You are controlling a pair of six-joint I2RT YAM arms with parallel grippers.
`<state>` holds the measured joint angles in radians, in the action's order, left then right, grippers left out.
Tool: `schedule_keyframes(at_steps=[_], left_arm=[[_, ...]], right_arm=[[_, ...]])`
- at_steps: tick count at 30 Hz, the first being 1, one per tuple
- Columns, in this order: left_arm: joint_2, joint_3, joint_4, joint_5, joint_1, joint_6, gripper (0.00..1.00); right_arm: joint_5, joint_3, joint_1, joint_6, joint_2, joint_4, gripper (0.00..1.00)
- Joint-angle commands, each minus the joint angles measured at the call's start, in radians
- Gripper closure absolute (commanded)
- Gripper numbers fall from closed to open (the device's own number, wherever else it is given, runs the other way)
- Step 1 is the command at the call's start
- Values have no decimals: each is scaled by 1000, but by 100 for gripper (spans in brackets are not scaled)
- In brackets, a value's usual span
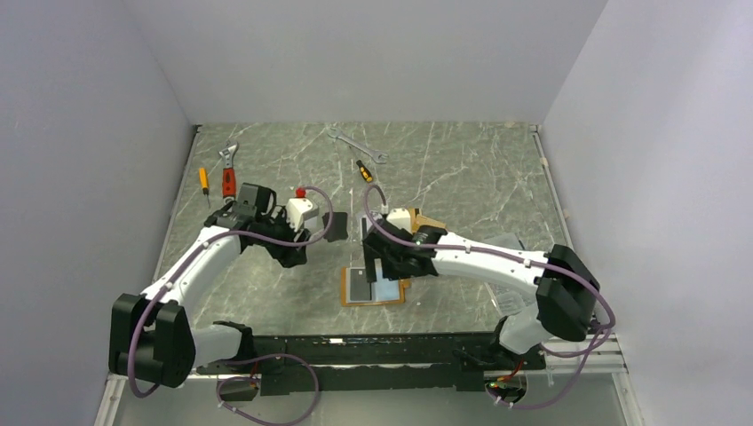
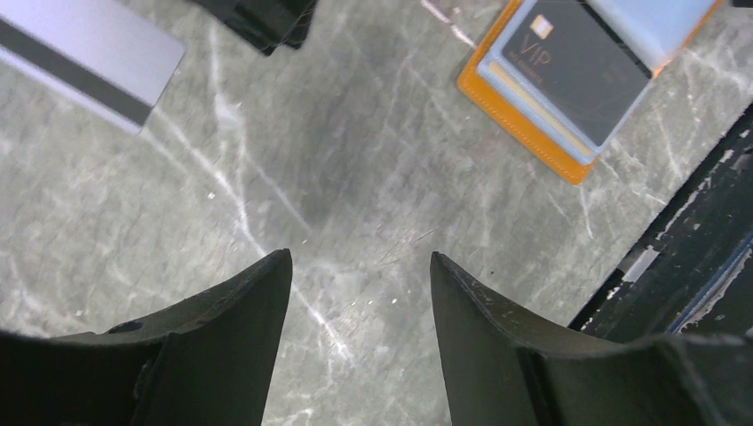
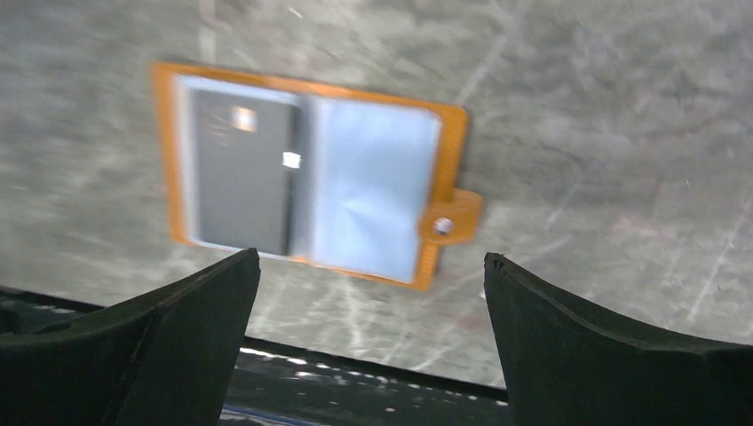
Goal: Put the credit cards into the card holder
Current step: Insert the credit card into the card holder, then close the card holder at the center of the board.
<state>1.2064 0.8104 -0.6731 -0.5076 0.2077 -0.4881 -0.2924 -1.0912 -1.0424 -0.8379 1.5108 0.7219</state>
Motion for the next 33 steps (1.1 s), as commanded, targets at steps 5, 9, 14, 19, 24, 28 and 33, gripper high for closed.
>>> schedule_keyframes(at_steps=[5, 9, 14, 19, 24, 28, 33], left_arm=[[69, 18, 41, -41, 108, 49, 31], [93, 14, 57, -60, 121, 71, 32], [116, 10, 95, -5, 197, 76, 33], [180, 19, 145, 68, 279, 57, 33], [213, -12, 226, 188, 375, 8, 35], [234, -27, 256, 252, 439, -7, 36], [281, -33, 271, 263, 477, 6, 37]], right_arm=[[102, 356, 78, -69, -194, -240, 0], [212, 517, 146, -102, -290, -454, 1], [340, 679, 202, -140, -358, -732, 2], [438, 763, 238, -179, -328, -901, 6], [512, 859, 266, -227, -297, -1071, 12], [564, 897, 286, -255, -226, -1198, 19], [592, 893, 288, -251, -146, -1275, 28]])
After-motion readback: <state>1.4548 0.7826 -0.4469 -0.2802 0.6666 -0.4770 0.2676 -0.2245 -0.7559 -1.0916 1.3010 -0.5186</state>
